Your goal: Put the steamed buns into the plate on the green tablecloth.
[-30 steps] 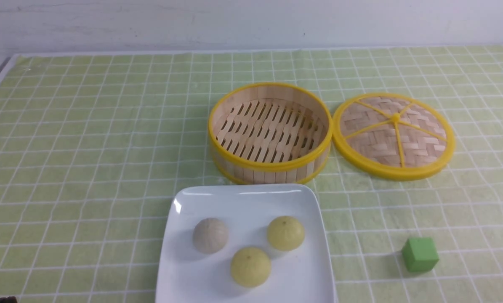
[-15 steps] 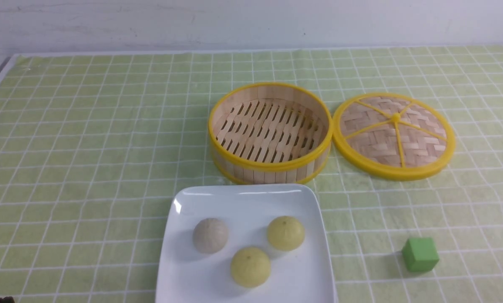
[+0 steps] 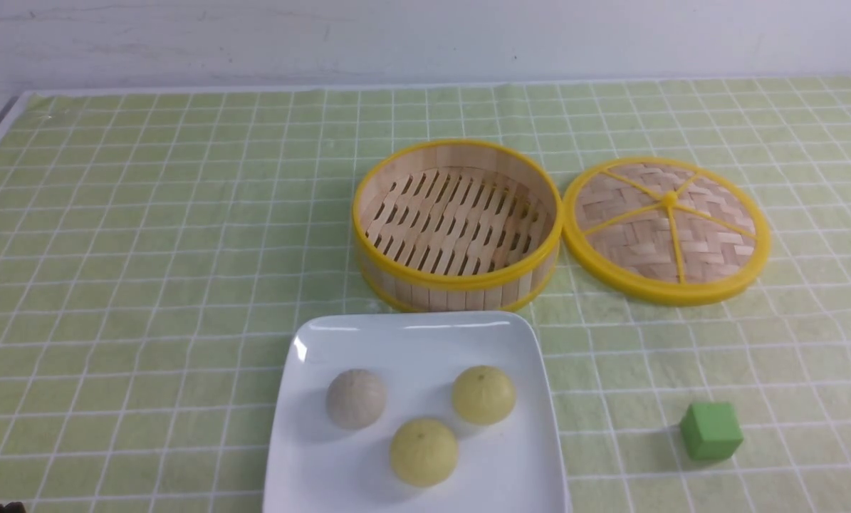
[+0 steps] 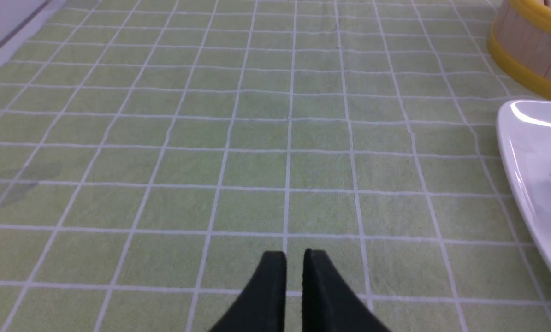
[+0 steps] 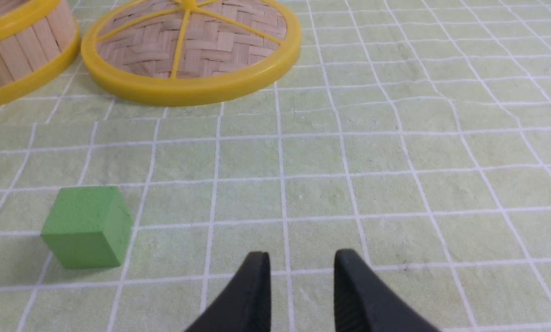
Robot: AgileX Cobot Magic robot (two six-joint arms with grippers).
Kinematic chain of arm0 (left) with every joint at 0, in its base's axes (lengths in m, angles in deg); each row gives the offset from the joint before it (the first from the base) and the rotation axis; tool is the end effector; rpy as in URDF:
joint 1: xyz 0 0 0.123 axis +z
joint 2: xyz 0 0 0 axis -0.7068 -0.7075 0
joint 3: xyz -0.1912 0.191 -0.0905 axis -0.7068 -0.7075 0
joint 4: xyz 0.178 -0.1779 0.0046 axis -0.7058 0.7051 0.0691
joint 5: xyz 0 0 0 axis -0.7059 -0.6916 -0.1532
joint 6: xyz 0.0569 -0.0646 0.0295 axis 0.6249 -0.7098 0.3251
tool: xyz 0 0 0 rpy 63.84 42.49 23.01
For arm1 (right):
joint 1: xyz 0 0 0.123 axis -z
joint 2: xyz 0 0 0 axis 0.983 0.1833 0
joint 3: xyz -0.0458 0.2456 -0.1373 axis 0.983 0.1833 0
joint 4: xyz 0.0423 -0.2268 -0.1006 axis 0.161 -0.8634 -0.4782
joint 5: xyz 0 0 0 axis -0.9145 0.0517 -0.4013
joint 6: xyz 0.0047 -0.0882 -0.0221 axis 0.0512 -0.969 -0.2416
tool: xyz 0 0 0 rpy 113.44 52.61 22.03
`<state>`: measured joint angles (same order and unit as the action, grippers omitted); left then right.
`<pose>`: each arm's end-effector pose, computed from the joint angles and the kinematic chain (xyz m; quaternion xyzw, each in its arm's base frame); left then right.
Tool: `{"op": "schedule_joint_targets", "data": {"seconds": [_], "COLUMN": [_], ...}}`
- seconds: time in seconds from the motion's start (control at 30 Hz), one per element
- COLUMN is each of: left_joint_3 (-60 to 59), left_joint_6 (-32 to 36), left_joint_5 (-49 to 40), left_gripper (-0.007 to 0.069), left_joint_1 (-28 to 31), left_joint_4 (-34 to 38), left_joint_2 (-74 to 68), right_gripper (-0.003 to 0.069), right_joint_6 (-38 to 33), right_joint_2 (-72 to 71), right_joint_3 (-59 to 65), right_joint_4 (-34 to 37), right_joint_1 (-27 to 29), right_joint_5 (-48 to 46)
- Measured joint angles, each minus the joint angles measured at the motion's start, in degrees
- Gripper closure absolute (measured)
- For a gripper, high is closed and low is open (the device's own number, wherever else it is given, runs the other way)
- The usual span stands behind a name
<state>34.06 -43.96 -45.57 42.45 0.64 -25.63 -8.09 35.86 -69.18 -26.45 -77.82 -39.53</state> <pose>0.0522 0.0026 0.1721 -0.0073 0.8072 0.0024 0.5902 0.0514 -0.0010 0.1716 0.0326 0.8114 0.0101 0.5835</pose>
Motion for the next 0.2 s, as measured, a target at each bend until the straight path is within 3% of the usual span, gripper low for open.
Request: {"op": "schedule_joint_targets", "data": {"seconds": [0.2], "left_joint_3": [0.0], "left_joint_6": [0.0], "left_joint_5": [0.0], "left_gripper": [0.0529], "left_joint_1": [0.0], "left_joint_4": [0.0], "left_joint_2": [0.0], "right_gripper": [0.0428], "right_joint_6": [0.0], "right_joint_2": [0.0], "right_joint_3": [0.0], "right_joint_4": [0.0], "right_joint_1": [0.0], "right_joint_5": [0.0]}}
